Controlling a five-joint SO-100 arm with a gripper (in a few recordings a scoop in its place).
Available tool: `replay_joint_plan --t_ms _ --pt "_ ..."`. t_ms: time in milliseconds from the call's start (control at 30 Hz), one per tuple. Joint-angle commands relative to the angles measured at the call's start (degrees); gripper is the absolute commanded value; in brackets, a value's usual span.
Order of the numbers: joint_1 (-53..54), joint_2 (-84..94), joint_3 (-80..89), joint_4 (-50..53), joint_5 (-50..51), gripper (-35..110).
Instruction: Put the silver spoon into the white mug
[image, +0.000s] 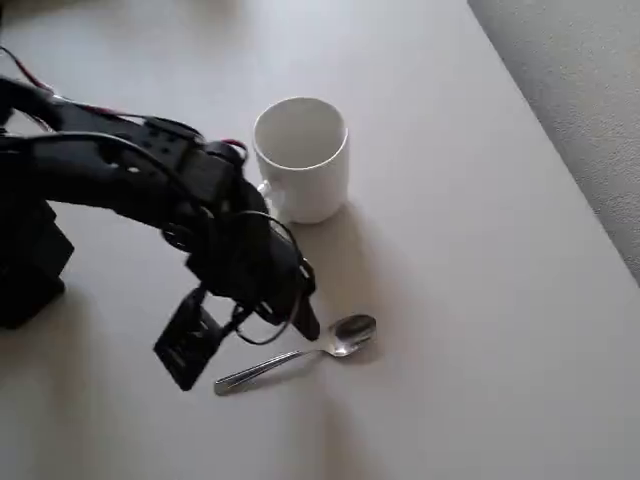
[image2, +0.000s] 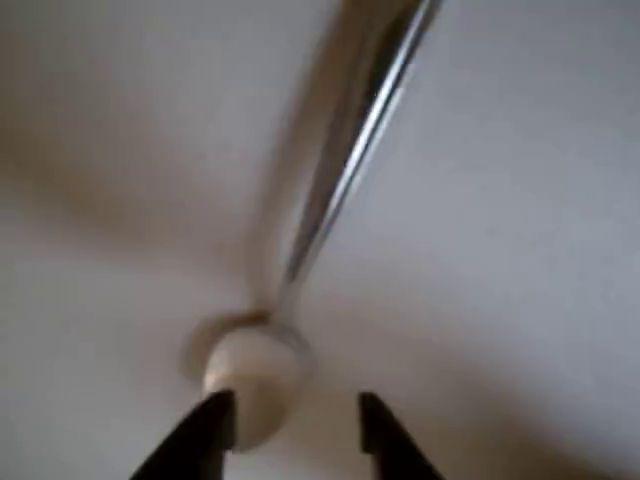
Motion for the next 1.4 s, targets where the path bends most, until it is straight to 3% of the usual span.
replay_joint_plan --t_ms 0,1000,1233,1367 --pt "1.67 -3.08 -8.70 1.49 0.88 18" --pt "3.96 -11.69 -13.80 2.55 -0.70 18" --pt "4.48 -14.68 -18.63 6.33 -2.29 0" --pt "4.66 -20.13 -27.42 12.66 -3.16 -2"
